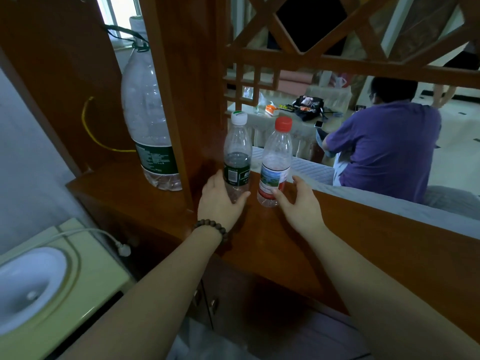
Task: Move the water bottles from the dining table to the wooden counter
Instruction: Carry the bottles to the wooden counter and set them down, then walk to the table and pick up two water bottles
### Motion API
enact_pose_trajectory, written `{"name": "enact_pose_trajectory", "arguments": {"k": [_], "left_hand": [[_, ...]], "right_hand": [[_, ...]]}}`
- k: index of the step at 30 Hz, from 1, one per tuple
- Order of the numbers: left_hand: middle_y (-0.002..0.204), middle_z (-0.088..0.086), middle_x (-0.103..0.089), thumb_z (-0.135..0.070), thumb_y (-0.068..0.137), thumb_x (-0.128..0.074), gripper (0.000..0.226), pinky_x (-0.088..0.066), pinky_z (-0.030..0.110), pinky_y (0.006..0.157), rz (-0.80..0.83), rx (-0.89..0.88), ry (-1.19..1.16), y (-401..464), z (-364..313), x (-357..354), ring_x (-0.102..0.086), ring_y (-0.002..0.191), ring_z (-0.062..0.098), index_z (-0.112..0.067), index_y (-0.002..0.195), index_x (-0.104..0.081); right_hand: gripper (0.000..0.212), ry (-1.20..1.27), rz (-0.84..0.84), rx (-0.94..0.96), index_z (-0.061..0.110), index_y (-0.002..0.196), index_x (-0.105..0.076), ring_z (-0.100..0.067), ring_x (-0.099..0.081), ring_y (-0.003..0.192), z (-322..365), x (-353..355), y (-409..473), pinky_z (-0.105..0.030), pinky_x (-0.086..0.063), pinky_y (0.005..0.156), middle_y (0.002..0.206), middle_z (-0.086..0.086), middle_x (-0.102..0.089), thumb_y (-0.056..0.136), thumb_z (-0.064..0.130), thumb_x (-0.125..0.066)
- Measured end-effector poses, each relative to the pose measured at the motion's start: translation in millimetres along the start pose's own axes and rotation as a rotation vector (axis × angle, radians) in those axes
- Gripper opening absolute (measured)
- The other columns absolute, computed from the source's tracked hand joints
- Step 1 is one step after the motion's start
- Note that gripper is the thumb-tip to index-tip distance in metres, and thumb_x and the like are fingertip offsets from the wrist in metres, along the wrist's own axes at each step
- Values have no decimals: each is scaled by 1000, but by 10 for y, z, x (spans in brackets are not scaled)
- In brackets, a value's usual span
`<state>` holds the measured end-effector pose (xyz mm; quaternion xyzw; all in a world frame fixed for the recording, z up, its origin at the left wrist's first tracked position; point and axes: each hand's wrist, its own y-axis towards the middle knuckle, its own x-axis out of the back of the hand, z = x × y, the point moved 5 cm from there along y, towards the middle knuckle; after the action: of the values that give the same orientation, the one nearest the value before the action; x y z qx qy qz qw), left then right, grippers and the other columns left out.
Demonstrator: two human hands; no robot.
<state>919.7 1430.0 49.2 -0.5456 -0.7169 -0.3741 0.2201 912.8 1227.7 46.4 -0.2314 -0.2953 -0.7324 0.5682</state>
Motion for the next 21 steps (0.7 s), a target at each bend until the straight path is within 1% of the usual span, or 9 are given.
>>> {"name": "enact_pose_trajectory", "arguments": {"k": [2, 4, 6, 8, 11, 14, 21], "left_hand": [[147, 11, -38, -51, 84, -61, 81, -31, 38, 111, -14, -31, 54, -166, -7, 23, -33, 136, 25, -11, 146, -29], [149, 12, -36, -52, 87, -55, 78, -25, 40, 115, -16, -83, 130, -317, -41, 35, -30, 139, 26, -9, 146, -29], [152, 11, -32, -54, 89, -48, 77, -21, 41, 116, 19, -128, 196, -453, -85, 11, -25, 141, 25, -10, 148, -26], [154, 8, -28, -57, 89, -43, 77, -18, 42, 117, 73, -164, 257, -570, -135, -24, -21, 143, 24, -13, 149, -23], [156, 5, -23, -61, 89, -37, 77, -13, 43, 117, 151, -222, 315, -733, -189, -89, -17, 144, 22, -16, 150, -20], [158, 3, -19, -63, 90, -33, 76, -10, 44, 118, 246, -273, 317, -883, -256, -147, -12, 146, 22, -20, 151, -18], [158, 0, -19, -65, 90, -29, 75, -6, 45, 118, 385, -512, 253, -1543, -587, -229, -9, 146, 20, -24, 151, -17]], "right_hand": [[76, -79, -23, 37, 15, 145, -33, -25, -39, 136, -36, 36, -128, -45, -34, 111, 147, -9, -43, 87, 62, -47], [74, -177, -39, 60, 18, 146, -33, -25, -33, 140, -70, 76, -253, -50, -27, 115, 148, -8, -41, 89, 64, -40], [73, -284, -32, 44, 19, 148, -30, -22, -23, 145, -122, 115, -389, -50, -16, 118, 153, -6, -34, 91, 63, -36], [72, -376, -32, 5, 20, 149, -29, -21, -18, 146, -171, 175, -548, -50, -11, 119, 155, -5, -30, 91, 64, -33], [72, -471, -28, -50, 22, 148, -29, -21, -16, 147, -235, 272, -818, -51, -10, 119, 156, -3, -29, 91, 65, -30], [71, -507, -53, -104, 22, 148, -28, -20, -13, 148, -277, 390, -1121, -51, -8, 119, 157, -2, -27, 91, 65, -29], [69, -474, -241, -260, 18, 147, -32, -21, -13, 148, -473, 700, -2211, -52, -9, 119, 155, -5, -31, 93, 61, -31]]}}
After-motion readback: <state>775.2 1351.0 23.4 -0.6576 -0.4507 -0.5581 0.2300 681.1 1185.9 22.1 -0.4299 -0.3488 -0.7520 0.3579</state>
